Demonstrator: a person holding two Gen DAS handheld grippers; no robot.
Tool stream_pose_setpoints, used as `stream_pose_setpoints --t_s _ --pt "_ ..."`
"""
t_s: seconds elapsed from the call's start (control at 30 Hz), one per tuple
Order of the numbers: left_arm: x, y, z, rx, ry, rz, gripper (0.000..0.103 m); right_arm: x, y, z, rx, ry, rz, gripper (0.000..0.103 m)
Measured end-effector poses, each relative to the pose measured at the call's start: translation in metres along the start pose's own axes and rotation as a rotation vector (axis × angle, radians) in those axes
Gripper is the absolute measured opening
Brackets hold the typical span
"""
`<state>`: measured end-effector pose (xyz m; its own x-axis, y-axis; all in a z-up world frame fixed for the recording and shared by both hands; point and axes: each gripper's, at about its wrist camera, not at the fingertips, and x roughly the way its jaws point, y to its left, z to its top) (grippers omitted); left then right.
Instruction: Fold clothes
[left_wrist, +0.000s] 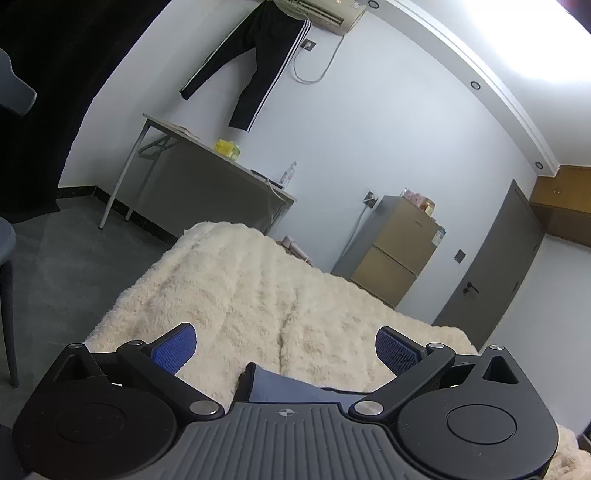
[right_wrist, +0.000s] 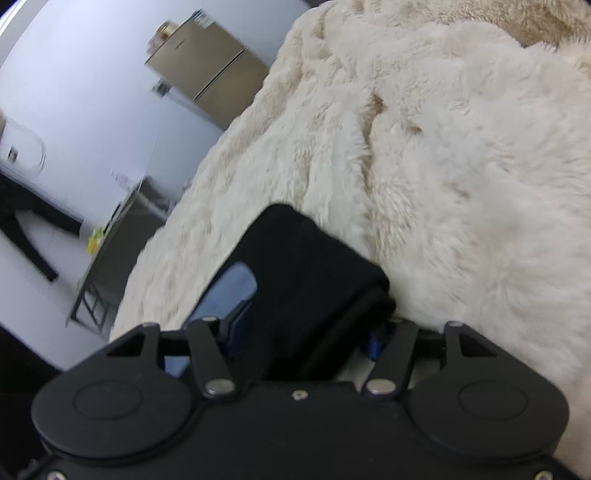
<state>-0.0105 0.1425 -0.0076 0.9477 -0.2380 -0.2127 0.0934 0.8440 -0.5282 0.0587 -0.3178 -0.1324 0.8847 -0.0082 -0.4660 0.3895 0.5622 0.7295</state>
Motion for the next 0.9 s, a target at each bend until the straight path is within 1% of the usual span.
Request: stream_pose_setpoints --t_s 0.03,0.07,0.1,0.2,0.27,0.3,0.33,0.4,0.43,0.47,0.5,0.53,0.63,0.7,0.73,0.77,0.83,0.9 --pt "0.001 -0.001 0.0 0.002 0.012 -0.009 0.103 0.004 0.0 0.003 0.016 -0.01 -0.001 0.038" --pt "0.002 -0.001 -0.001 0.005 0.017 -0.015 0.103 0.007 -0.002 0.005 0.025 -0.009 0.004 0.032" --pt "0.003 -0.002 -0.001 0.01 0.024 -0.021 0.103 0.01 -0.004 0.006 0.033 -0.008 0.009 0.029" --pt "0.007 -0.006 -0.003 0.034 0.042 -0.036 0.102 0.01 -0.019 0.013 0.072 -0.015 0.068 0.023" --pt "0.012 -0.01 -0.006 0.057 0.062 -0.036 0.102 0.006 -0.022 0.016 0.073 -0.025 0.098 0.022" --pt "0.015 -0.012 -0.008 0.067 0.071 -0.035 0.102 0.004 -0.023 0.017 0.047 -0.031 0.123 0.022" --pt "0.018 -0.014 -0.01 0.077 0.081 -0.034 0.102 0.006 -0.022 0.017 0.022 -0.026 0.129 0.022" --pt "0.027 -0.018 -0.014 0.101 0.119 -0.025 0.102 0.009 -0.023 0.015 -0.017 -0.014 0.137 0.032" --pt "0.033 -0.021 -0.017 0.114 0.141 -0.02 0.102 0.016 -0.028 0.017 -0.029 0.008 0.148 0.033" --pt "0.038 -0.024 -0.02 0.129 0.164 -0.014 0.102 0.029 -0.039 0.023 -0.003 0.063 0.186 0.034" --pt "0.042 -0.026 -0.022 0.144 0.181 -0.011 0.102 0.029 -0.04 0.024 0.001 0.069 0.192 0.034" --pt "0.046 -0.028 -0.024 0.156 0.191 -0.01 0.102 0.036 -0.047 0.031 0.019 0.105 0.238 0.034" --pt "0.057 -0.037 -0.032 0.209 0.233 -0.008 0.102 0.04 -0.049 0.044 -0.016 0.172 0.299 0.033" --pt "0.065 -0.04 -0.036 0.239 0.261 0.005 0.102 0.039 -0.048 0.049 -0.017 0.191 0.324 0.033" --pt "0.069 -0.043 -0.041 0.264 0.282 0.019 0.102 0.035 -0.047 0.054 -0.022 0.198 0.352 0.033" --pt "0.074 -0.046 -0.045 0.29 0.304 0.033 0.102 0.03 -0.043 0.058 -0.052 0.198 0.379 0.034" --pt "0.082 -0.053 -0.052 0.335 0.333 0.038 0.102 0.026 -0.036 0.059 -0.133 0.214 0.386 0.037" --pt "0.085 -0.055 -0.056 0.356 0.353 0.034 0.102 0.032 -0.032 0.058 -0.19 0.239 0.375 0.048"
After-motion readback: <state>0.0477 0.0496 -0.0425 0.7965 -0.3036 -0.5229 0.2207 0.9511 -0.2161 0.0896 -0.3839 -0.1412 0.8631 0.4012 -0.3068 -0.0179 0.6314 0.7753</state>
